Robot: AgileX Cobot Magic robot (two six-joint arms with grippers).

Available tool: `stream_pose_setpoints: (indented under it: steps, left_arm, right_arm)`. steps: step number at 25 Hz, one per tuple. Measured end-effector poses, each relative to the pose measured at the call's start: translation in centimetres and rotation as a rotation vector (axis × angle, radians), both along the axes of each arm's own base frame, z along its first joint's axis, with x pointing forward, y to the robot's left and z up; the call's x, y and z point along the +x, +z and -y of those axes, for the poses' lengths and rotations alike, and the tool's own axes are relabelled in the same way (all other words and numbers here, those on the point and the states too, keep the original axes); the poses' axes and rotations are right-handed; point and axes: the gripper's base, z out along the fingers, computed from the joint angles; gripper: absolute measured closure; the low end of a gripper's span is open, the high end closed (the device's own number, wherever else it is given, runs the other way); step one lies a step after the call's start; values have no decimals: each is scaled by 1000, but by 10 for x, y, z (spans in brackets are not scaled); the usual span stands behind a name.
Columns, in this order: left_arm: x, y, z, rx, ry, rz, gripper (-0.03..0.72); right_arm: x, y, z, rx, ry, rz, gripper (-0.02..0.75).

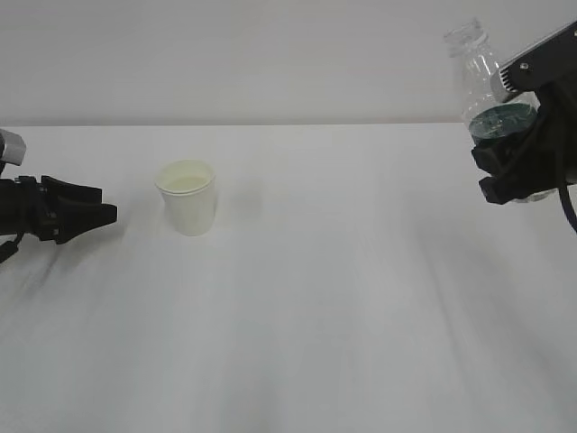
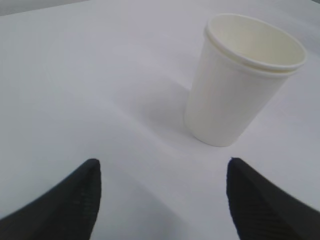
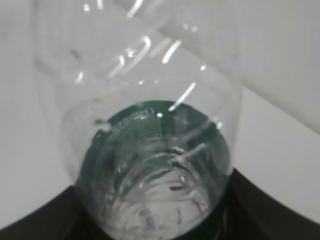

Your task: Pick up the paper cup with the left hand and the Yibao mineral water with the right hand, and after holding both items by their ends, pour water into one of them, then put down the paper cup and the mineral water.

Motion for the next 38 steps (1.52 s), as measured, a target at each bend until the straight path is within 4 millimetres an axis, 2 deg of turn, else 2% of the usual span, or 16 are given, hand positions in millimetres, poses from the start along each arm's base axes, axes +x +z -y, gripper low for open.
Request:
stream_pose_setpoints:
  steps: [5, 12, 17, 25, 38]
  left_arm:
    - [0, 0, 0, 0, 0, 0, 124]
    - [0, 0, 0, 0, 0, 0, 124]
    - [0, 0, 0, 0, 0, 0, 125]
    - [0, 0, 0, 0, 0, 0, 125]
    - [0, 0, 0, -6, 4, -10, 127]
  right_arm:
    - [-1, -1, 0, -52, 32, -5, 310]
    - [-2, -3, -4, -32, 71, -31, 310]
    - [0, -2, 3, 47, 53, -32, 310]
    - [6, 4, 23, 146, -25, 36, 310]
    - [-6, -12, 25, 272, -54, 194, 310]
